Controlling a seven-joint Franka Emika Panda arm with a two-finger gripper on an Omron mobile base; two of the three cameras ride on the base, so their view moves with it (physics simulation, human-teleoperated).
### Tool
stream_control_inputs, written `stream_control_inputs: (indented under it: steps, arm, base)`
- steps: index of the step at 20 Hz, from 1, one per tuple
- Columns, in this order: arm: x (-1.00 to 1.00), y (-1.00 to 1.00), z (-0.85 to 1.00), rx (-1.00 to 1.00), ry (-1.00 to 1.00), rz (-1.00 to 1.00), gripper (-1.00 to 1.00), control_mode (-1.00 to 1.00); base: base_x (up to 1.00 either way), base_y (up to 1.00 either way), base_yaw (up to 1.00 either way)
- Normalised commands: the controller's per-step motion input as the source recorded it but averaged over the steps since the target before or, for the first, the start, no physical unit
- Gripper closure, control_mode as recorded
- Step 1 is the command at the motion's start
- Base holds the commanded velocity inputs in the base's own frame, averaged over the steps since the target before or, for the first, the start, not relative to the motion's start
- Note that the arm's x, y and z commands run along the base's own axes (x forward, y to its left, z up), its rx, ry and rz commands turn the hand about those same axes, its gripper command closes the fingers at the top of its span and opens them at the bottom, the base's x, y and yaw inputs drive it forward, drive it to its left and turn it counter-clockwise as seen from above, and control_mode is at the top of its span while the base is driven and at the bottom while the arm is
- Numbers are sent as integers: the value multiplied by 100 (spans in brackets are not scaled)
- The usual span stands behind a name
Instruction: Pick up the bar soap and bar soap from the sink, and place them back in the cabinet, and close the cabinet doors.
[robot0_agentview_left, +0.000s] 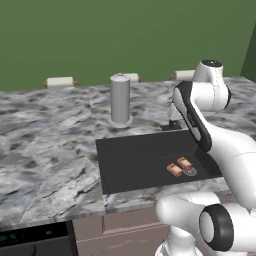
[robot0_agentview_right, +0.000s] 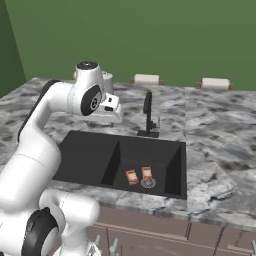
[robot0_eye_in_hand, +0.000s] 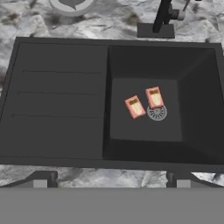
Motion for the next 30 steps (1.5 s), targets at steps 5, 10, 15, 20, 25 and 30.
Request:
stream_control_inputs:
  steps: [5,10,15,20,25,30]
  arm:
    - [0,-30,-29,-1,0,0,-100,-100]
    - [0,-32,-28,0,0,0,-100,-100]
    - [5,-27,-20,0,0,0,-100,-100]
    - [15,-32,-19,0,0,0,-100,-100]
    - [16,-36,-20,0,0,0,-100,-100]
    - [22,-34,-20,0,0,0,-100,-100]
  base:
    - [0,0,0]
    - [0,0,0]
    - [0,0,0]
    - [0,0,0]
    - [0,0,0]
    - [0,0,0]
